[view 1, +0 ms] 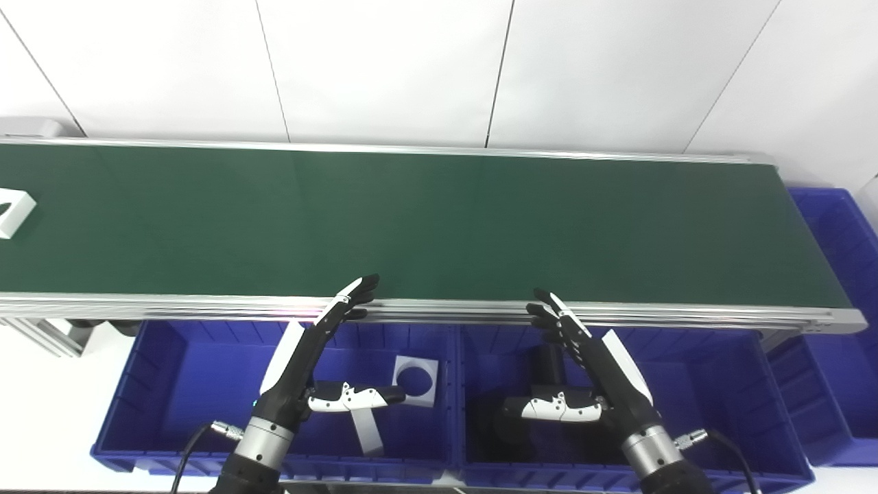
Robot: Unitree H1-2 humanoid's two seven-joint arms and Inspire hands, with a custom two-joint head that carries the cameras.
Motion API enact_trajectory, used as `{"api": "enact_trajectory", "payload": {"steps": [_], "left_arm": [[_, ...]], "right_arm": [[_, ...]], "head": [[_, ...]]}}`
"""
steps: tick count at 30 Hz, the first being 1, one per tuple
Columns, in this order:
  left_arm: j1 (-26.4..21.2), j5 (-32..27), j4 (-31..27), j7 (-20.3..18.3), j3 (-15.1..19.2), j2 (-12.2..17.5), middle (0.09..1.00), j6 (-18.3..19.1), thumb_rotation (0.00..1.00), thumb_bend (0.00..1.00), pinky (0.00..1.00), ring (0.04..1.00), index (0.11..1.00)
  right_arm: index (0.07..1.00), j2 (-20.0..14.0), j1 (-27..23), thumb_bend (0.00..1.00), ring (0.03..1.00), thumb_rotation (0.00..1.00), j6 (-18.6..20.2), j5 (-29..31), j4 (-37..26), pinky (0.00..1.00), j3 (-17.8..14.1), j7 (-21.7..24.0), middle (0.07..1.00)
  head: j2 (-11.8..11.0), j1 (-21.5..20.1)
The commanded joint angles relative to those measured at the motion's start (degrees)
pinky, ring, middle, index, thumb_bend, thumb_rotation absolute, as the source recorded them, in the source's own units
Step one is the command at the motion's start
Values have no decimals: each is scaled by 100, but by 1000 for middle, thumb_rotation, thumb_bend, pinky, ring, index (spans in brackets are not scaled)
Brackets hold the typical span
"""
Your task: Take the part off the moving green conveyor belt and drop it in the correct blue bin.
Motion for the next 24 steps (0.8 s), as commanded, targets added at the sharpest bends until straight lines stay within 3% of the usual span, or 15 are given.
{"api": "enact_trajectory", "payload": {"steps": [1,13,17,18,20,21,24], "left_arm": [[-32,31,-123,81,31,-24,907,-193,420,897,794,868,906],[-33,-73,-96,42,47,-29,910,-195,412,903,792,869,903],[-31,-44,-17,84,-16,-76,906,-234,413,898,790,868,905],[-38,-111,37,82,-81,-107,906,-249,406,895,796,871,903],[-51,-203,95,86,-163,-132,902,-260,380,895,782,861,898],[-67,-78,161,196,-231,-182,902,-262,379,895,781,861,897],[-113,183,332,475,-409,-282,895,-263,388,899,810,862,894]], "right_arm": [[964,-15,-30,788,884,194,-199,47,-125,856,3,-14,903],[961,8,-28,791,882,185,-154,25,-140,854,6,-32,899],[961,-54,-2,788,882,178,-289,120,-50,856,-37,-15,901],[965,-108,18,781,886,169,-365,185,-9,864,-76,-2,904],[971,-166,38,776,894,170,-443,254,32,873,-116,9,910],[971,-209,44,775,894,170,-564,322,82,873,-159,7,910],[965,-299,31,764,888,84,-914,474,277,864,-243,2,907]], "head": [[-3,-1],[-28,14],[-182,830],[-341,1375],[-341,1375],[-571,1959],[-732,2246]]}}
